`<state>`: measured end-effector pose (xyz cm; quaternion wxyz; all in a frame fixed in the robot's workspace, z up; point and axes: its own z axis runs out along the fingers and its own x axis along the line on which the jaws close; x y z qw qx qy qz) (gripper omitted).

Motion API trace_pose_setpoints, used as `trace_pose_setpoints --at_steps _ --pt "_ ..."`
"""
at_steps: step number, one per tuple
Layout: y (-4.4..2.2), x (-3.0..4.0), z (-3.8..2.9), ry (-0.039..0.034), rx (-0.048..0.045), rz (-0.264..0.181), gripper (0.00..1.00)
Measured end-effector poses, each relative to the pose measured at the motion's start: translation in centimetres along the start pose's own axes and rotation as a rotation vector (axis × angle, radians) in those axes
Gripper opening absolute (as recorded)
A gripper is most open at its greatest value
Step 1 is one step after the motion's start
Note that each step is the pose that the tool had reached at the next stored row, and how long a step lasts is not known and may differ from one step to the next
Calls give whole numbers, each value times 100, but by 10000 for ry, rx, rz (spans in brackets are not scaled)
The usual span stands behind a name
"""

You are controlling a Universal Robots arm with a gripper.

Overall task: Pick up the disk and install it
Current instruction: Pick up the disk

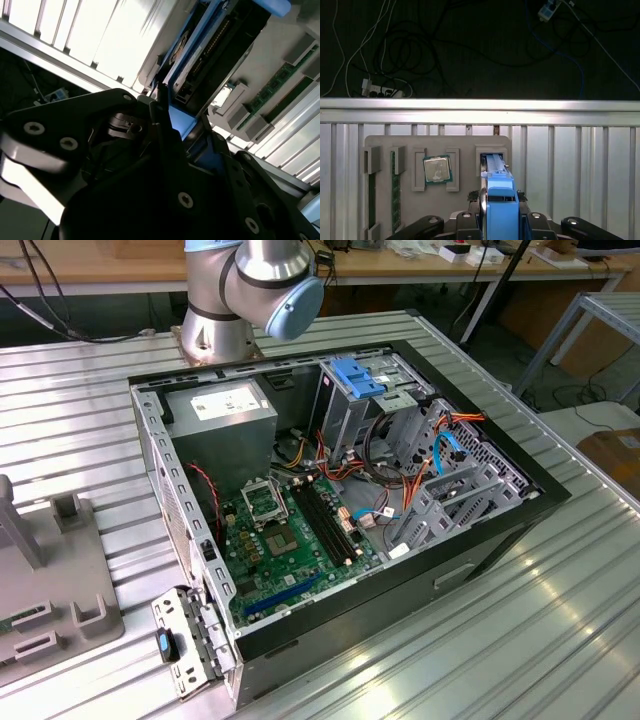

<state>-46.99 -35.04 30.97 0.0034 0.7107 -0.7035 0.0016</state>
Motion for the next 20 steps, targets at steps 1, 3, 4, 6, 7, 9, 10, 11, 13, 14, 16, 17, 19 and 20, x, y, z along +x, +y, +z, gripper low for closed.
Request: trace_pose_setpoints --at_steps 1,3,4,6,7,9,10,11,13,14,16,17,19,20 --pt "0 0 -32 -1 3 0 37" --pt "0 1 -84 -1 1 0 37" --pt "1 1 -116 -1 1 1 37" --pt "0 1 -200 0 0 1 37" --pt "1 2 -212 -1 4 0 37" --pt "0 2 -215 0 1 0 37" --pt "1 1 -215 -1 2 0 37" --pt "0 2 -215 -1 2 0 37" --pt "1 2 -295 -1 2 0 37" --pt "1 2 -323 0 1 0 37" --pt "1 3 -413 -1 2 0 37" --pt "1 3 -446 0 1 0 37" --pt "2 4 -556 -1 3 1 37" --pt "2 4 -587 0 1 0 37"
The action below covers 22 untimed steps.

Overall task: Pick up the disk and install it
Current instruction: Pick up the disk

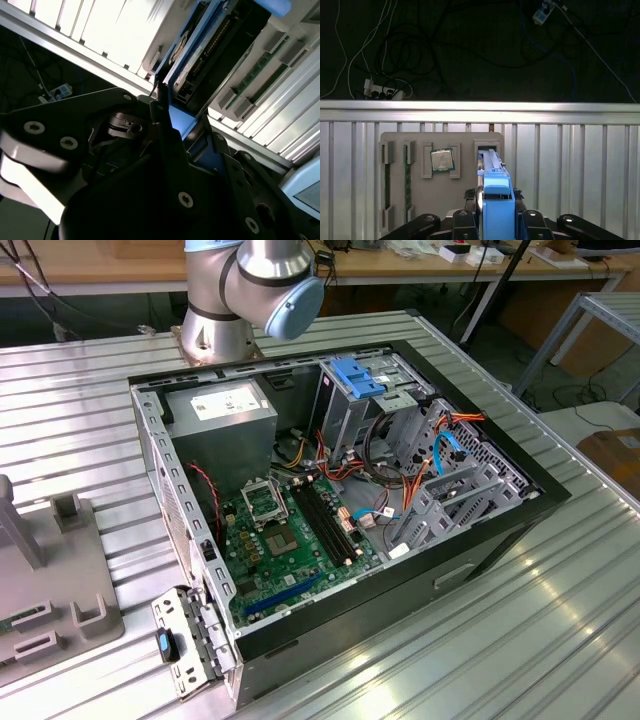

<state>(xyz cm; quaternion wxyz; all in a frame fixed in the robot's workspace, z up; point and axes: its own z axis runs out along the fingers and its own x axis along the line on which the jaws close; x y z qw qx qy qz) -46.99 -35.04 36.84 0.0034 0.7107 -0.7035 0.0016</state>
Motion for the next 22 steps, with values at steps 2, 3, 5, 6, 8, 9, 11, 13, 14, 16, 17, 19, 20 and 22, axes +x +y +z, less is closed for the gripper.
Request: trace_pose_setpoints --at_steps 2,3,5,6,8,9,11,13,14,16,17,19,20,22 --pt "0 1 -188 0 1 0 37" --pt "1 2 -249 0 0 0 37" --pt "1 2 -304 0 2 0 37" --pt "1 2 -346 0 1 0 37" --pt "1 3 -410 0 3 0 37" --pt "1 3 -424 0 4 0 37" --pt "1 4 -478 0 4 0 37" --pt "1 4 -588 -1 5 0 37" --pt "1 5 -639 0 3 0 37" --pt "2 6 -743 0 6 0 37" --pt "2 6 -784 0 5 0 37" --pt "2 7 -894 0 8 0 37" --pt "2 7 -941 -1 10 0 37" --pt "2 7 -984 0 11 0 37"
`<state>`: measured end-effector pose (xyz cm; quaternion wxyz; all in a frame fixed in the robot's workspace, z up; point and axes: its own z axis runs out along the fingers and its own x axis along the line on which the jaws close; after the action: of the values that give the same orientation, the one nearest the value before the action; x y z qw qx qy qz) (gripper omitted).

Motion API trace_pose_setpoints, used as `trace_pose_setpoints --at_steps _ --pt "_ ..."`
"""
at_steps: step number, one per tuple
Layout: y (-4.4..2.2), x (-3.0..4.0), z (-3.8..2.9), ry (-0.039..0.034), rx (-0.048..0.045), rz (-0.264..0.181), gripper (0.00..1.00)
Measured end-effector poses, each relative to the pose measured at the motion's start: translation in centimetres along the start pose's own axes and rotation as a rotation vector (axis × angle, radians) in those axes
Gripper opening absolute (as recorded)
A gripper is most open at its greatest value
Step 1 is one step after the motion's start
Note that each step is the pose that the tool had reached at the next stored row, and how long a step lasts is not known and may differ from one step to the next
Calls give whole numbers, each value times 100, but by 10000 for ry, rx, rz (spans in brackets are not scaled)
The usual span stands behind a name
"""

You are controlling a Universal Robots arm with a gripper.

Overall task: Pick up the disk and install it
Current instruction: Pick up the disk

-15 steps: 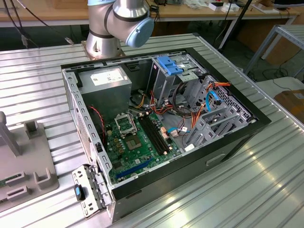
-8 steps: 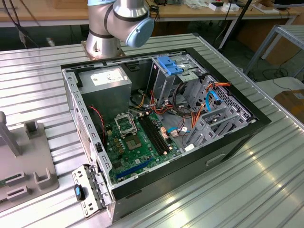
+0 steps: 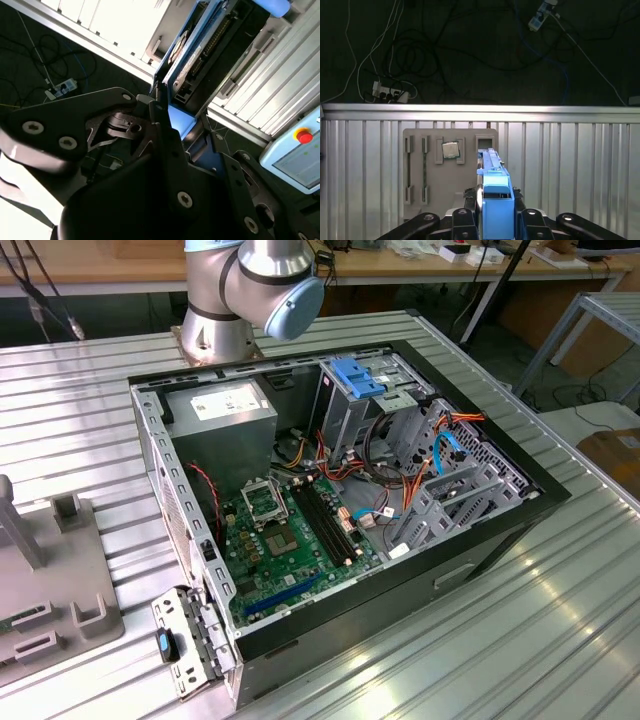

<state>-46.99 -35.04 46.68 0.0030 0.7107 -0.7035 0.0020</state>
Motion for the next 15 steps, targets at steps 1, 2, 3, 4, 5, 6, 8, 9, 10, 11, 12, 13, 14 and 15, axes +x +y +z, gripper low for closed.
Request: trace_pose_setpoints --at_steps 1,2,3,4,5,6,8,9,10,11,12,13,14,15 --pt "0 0 -17 -1 2 0 37" --pt "0 0 -41 0 3 0 37" --pt "0 0 -57 0 4 0 37" --pt "0 1 -84 0 5 0 37" --pt "0 0 -98 0 6 1 37" --pt "1 1 -112 -1 7 0 37" --pt "0 1 -187 0 9 0 37" --pt "0 1 -225 0 9 0 37" --pt "1 2 -267 -1 12 0 37" --pt "0 2 -301 0 11 0 37" --pt "0 2 -317 0 12 0 37" --pt "0 2 -340 0 12 0 37" --pt "1 3 -366 0 14 0 37" --pt "1 3 -387 0 13 0 37"
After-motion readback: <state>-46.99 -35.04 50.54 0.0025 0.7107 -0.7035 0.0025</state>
